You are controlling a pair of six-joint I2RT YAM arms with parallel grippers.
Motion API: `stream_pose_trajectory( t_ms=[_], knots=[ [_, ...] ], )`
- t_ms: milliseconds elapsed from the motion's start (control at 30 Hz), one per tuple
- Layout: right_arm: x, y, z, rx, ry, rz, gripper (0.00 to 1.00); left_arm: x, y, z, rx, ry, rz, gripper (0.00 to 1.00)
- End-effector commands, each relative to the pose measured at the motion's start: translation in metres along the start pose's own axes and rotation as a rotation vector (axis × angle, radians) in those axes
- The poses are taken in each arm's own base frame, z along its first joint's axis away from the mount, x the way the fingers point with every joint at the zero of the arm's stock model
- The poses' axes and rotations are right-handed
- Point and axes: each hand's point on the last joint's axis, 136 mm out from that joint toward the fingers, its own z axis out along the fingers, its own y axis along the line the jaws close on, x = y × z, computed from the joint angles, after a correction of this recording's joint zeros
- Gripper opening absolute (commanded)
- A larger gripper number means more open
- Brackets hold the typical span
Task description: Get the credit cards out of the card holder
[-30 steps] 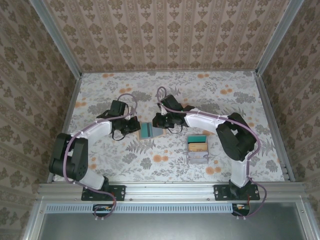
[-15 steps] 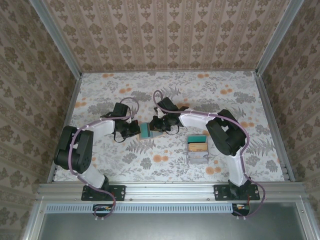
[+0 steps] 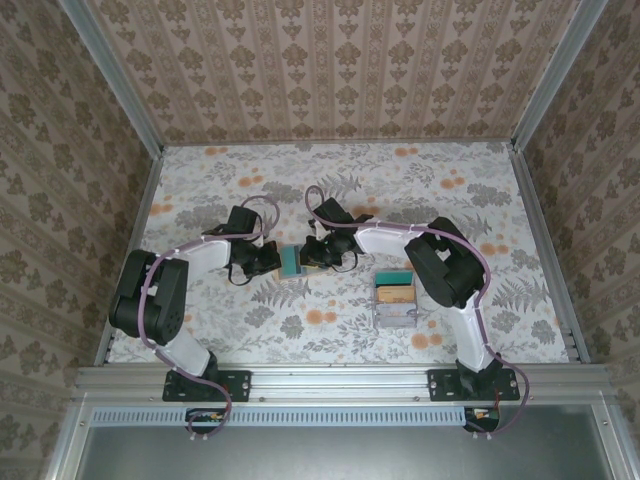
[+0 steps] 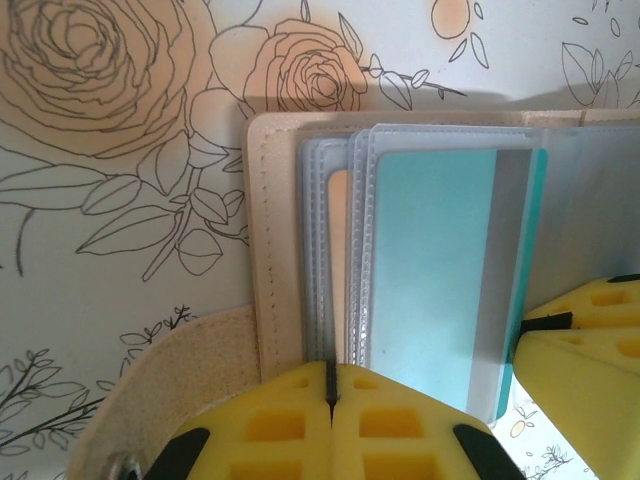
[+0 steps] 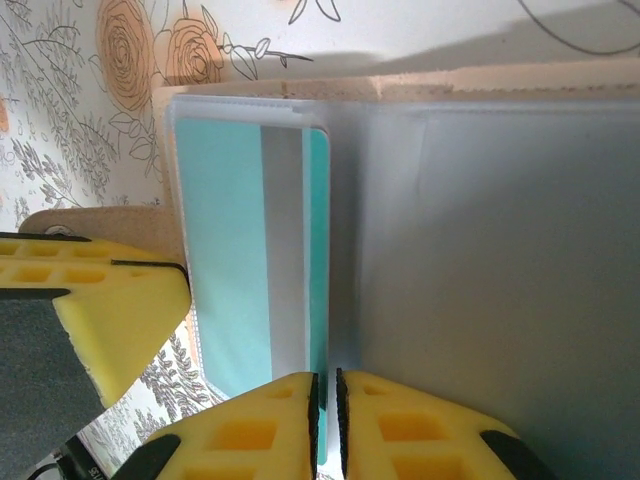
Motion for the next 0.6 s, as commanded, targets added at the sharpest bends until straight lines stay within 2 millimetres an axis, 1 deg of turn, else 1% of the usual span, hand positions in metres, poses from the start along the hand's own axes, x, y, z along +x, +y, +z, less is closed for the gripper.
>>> stream_pose_trajectory(
  t_ms=[0,133,300,367,500,567],
  knots=[
    [-0.0039,0.0009,0.0035,-0.007,0.007,0.021,0.18,0.0111,0.0071,0.0093,-0.033,0.041,-0.002,0.00],
    [-0.0037,0.0039,0.0057,-0.028,0.014,0.023,0.18,0.0114,0.0051,0.0103,-0.031,0.045,0.003,0.00],
    [-0.0033,0.0046,0.0084,-0.039,0.021,0.029,0.16,0.0114,0.0034,0.0106,-0.028,0.047,0.006,0.00],
    [-0.0033,0.0053,0.0078,-0.041,0.022,0.031,0.10,0.0115,0.0033,0.0105,-0.030,0.047,0.008,0.00],
    [-0.0036,0.0009,0.0037,-0.018,0.009,0.032,0.00,0.0114,0.0069,0.0101,-0.050,0.047,0.008,0.00],
    [-0.0048,-0.0031,-0.0004,-0.006,-0.003,0.037,0.00,0.0111,0.0099,0.0101,-0.065,0.048,0.005,0.00]
  ],
)
